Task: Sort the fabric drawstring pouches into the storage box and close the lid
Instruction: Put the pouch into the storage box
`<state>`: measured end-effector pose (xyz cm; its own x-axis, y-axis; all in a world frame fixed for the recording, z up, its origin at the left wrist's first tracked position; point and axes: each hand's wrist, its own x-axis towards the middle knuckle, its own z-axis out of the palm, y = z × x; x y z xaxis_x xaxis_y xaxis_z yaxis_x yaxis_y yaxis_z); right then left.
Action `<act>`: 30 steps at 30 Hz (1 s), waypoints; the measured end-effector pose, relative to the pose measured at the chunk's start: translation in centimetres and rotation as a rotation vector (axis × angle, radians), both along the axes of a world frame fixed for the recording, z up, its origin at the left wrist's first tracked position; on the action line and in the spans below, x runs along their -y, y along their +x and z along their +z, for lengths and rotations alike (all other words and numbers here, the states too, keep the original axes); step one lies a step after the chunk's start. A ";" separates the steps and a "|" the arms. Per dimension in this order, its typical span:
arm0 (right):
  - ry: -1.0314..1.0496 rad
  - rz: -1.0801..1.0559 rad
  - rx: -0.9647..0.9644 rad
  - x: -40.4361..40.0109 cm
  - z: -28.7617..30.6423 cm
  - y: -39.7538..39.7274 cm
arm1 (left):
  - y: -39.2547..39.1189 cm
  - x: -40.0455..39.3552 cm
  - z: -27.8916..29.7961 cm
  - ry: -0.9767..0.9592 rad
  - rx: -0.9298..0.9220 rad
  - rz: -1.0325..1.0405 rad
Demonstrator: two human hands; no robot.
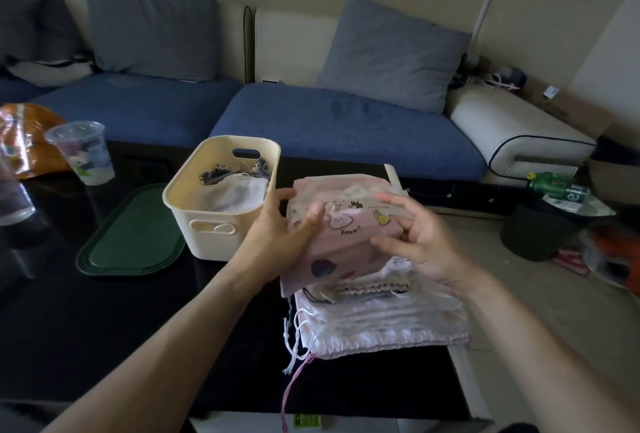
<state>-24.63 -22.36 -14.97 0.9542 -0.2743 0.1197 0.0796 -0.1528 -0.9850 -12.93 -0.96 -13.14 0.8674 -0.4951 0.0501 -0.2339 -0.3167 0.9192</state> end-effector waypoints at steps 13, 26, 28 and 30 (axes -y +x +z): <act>-0.672 -0.140 -0.043 -1.7 4.3 3.9 | -0.5 -2.0 -0.6 0.331 0.388 -0.323; 0.037 -0.224 -0.027 -7.1 7.8 16.0 | 4.8 -6.2 0.9 -0.189 0.416 0.611; 0.141 -0.246 -0.066 -8.4 7.9 18.7 | 6.3 -6.6 0.1 -0.048 0.454 0.652; 0.185 -0.239 -0.136 -9.5 7.3 21.3 | 7.2 -6.8 -0.3 0.029 0.419 0.665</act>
